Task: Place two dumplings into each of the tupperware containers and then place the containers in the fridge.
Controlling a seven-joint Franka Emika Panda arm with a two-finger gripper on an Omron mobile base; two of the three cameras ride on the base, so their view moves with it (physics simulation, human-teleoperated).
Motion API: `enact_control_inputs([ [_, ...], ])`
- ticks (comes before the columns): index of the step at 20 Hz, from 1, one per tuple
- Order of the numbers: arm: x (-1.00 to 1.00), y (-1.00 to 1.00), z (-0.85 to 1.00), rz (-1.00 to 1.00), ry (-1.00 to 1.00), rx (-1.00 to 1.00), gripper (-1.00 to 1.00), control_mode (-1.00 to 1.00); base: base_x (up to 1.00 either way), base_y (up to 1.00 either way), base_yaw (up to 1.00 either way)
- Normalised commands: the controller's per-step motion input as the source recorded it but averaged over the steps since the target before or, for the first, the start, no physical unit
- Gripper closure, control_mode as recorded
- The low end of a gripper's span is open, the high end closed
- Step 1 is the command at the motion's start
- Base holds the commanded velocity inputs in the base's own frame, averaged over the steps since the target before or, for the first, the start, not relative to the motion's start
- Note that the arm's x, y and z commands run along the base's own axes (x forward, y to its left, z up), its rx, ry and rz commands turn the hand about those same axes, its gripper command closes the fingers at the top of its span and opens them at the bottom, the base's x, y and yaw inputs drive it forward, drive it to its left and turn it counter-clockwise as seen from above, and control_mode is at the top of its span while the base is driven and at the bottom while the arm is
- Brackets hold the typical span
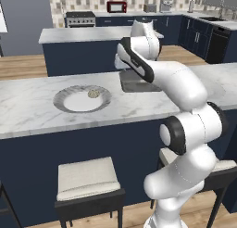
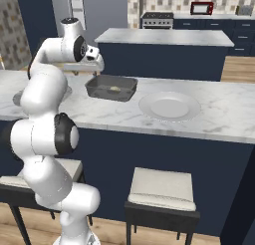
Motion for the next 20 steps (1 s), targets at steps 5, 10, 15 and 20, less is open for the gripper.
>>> enact_control_inputs([
  [5, -0.45, 0.87, -0.09, 0.16, 0.29, 0.00, -1.00, -1.00, 0.00, 0.00, 0.00],
  [10, -0.31, 0.65, -0.52, 0.14, 0.04, 0.00, -1.00, -1.00, 0.00, 0.00, 0.00],
  [15, 0.05, 0.66, -0.62, 0.09, 0.04, 0.00, -1.00, -1.00, 0.00, 0.00, 0.00],
  [20, 0.37, 0.43, -0.38, 0.09, 0.04, 0.00, -1.00, -1.00, 0.00, 0.00, 0.00],
])
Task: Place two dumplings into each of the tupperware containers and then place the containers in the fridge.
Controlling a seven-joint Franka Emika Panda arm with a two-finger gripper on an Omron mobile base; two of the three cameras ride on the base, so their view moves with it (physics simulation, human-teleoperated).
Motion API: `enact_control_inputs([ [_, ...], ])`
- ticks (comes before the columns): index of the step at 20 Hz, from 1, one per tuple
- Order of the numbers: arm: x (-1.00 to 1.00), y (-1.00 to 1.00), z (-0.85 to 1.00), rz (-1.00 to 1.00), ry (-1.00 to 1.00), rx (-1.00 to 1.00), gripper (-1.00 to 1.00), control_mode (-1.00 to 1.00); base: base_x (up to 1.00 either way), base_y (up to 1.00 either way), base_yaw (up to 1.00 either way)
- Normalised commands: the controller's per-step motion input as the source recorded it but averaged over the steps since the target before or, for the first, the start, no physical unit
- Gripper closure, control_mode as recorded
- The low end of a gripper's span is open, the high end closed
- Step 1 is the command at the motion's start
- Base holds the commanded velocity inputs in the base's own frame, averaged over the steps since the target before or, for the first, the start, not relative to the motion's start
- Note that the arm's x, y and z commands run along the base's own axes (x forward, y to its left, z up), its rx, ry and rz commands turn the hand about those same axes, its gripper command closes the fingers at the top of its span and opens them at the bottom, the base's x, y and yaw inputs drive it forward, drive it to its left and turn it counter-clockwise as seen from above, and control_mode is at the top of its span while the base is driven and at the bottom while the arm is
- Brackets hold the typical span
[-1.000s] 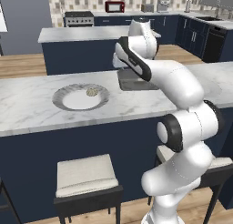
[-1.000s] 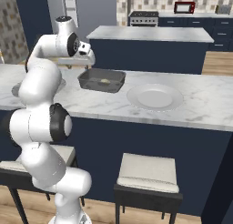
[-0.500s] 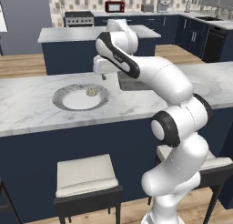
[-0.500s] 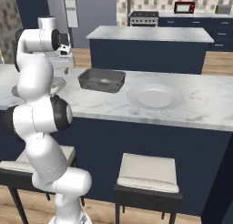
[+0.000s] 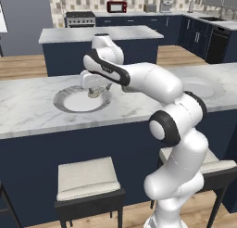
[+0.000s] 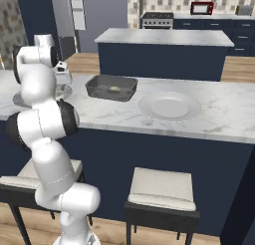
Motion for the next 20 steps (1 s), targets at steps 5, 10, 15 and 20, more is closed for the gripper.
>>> enact_control_inputs([
  [5, 0.52, 0.18, -0.21, 0.02, 0.01, 0.00, -1.00, -1.00, 0.00, 0.00, 0.00],
  [10, 0.16, 0.02, -0.06, 0.00, 0.00, 0.00, -1.00, -1.00, 0.00, 0.00, 0.00],
  [15, 0.00, 0.00, -0.06, 0.00, 0.00, 0.00, -1.00, -1.00, 0.00, 0.00, 0.00],
  [20, 0.00, 0.00, -0.26, 0.00, 0.00, 0.00, -1.00, -1.00, 0.00, 0.00, 0.00],
])
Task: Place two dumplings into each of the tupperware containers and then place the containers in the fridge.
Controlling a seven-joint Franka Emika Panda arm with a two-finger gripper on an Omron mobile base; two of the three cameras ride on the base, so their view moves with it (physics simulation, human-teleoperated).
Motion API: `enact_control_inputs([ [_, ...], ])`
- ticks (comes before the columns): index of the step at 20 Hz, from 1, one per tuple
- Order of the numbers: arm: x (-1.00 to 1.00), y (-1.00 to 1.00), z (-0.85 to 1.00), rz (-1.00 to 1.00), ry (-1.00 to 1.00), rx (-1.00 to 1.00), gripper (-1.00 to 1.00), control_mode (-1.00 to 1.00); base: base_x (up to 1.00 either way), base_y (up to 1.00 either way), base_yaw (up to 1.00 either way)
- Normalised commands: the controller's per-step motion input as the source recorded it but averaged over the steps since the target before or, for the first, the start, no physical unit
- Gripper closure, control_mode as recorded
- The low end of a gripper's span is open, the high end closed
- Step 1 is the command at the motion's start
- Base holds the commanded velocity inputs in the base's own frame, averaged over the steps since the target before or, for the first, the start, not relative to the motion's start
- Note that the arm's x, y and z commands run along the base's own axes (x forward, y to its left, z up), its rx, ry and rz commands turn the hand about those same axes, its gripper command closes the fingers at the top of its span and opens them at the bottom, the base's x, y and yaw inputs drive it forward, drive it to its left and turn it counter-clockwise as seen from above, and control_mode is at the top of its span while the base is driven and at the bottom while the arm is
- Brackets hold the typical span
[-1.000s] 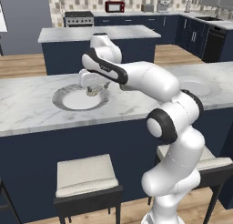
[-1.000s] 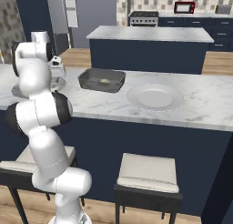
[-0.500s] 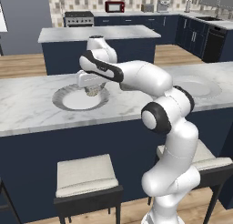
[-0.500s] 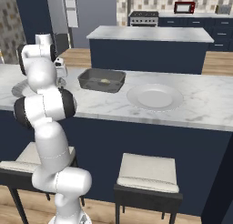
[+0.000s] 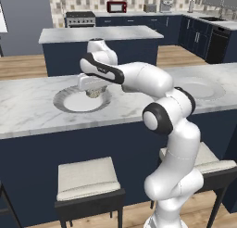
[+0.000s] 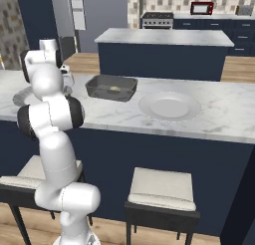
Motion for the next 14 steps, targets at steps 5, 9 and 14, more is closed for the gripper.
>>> enact_control_inputs([
  [5, 0.02, 0.00, -0.14, 0.00, 0.00, 0.00, -1.00, -1.00, 0.00, 0.00, 0.00],
  [9, 0.17, 0.03, -0.05, 0.00, 0.00, 0.00, -1.00, -1.00, 0.00, 0.00, 0.00],
  [14, 0.12, 0.06, -0.07, 0.00, 0.00, 0.00, -1.00, -1.00, 0.00, 0.00, 0.00],
])
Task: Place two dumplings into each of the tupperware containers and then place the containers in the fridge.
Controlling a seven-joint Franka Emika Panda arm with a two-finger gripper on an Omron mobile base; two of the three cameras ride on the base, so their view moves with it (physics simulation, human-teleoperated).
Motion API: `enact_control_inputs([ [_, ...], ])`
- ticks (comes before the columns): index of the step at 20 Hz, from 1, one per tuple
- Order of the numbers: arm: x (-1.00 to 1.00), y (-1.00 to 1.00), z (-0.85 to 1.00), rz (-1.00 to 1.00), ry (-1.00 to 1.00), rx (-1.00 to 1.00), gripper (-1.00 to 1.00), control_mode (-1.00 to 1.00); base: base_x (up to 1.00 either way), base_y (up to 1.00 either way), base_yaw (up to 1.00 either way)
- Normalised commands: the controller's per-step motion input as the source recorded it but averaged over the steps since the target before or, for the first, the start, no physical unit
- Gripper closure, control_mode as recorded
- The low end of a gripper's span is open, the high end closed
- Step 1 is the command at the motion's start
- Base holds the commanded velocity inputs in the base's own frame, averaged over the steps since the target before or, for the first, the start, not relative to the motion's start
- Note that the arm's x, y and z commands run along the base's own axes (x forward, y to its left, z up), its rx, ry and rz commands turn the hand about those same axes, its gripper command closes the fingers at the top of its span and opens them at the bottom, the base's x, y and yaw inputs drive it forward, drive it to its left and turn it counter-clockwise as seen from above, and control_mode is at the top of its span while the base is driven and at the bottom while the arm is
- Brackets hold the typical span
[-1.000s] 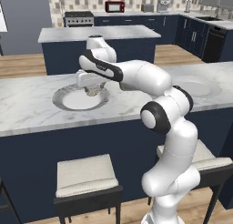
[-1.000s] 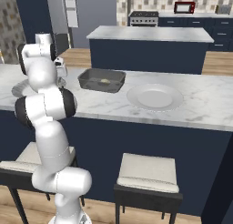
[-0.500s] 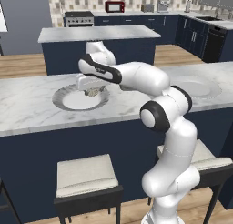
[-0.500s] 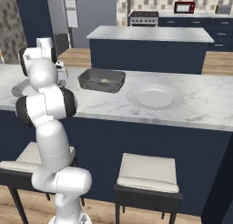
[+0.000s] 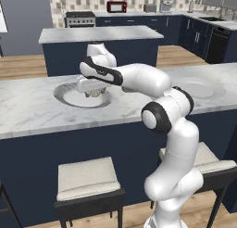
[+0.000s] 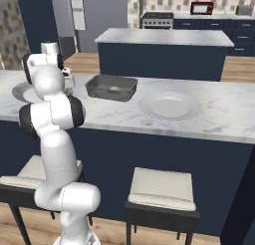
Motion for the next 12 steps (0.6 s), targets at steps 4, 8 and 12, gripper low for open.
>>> enact_control_inputs([
  [4, 0.13, 0.02, -0.03, 0.00, 0.00, 0.00, 1.00, -1.00, 0.00, 0.00, 0.00],
  [8, 0.13, 0.00, -0.11, 0.00, 0.00, 0.00, 1.00, -1.00, 0.00, 0.00, 0.00],
  [12, 0.04, 0.00, 0.11, -0.01, 0.03, 0.00, 1.00, -1.00, 0.00, 0.00, 0.00],
])
